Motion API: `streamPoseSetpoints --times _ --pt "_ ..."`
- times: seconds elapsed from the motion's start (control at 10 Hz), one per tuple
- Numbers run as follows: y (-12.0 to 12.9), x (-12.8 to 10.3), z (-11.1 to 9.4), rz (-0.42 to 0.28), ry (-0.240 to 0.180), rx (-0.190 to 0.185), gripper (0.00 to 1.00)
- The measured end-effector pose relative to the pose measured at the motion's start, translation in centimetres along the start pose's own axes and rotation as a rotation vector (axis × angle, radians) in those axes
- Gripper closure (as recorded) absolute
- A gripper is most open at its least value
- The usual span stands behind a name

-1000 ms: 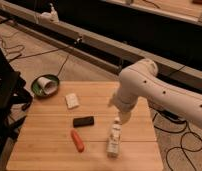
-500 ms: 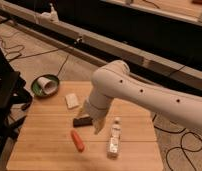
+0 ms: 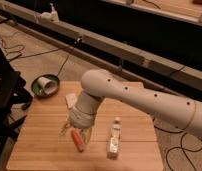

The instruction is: Drag the pepper across the table

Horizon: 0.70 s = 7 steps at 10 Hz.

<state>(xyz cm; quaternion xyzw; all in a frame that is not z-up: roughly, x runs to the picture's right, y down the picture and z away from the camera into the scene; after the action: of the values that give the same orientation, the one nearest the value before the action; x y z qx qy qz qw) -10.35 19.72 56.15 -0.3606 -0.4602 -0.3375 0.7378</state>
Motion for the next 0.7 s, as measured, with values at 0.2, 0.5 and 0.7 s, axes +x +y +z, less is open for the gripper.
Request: streamPoseSetpoints --times 0.2,0.5,0.7 --pt "0.0 0.0 0.0 -0.001 -0.001 0.0 0.35" --pt "0.2 0.4 -0.3 0.007 0.022 -0.009 0.35" --pt "0.2 1.4 -0.3 0.012 0.058 -0.059 0.35"
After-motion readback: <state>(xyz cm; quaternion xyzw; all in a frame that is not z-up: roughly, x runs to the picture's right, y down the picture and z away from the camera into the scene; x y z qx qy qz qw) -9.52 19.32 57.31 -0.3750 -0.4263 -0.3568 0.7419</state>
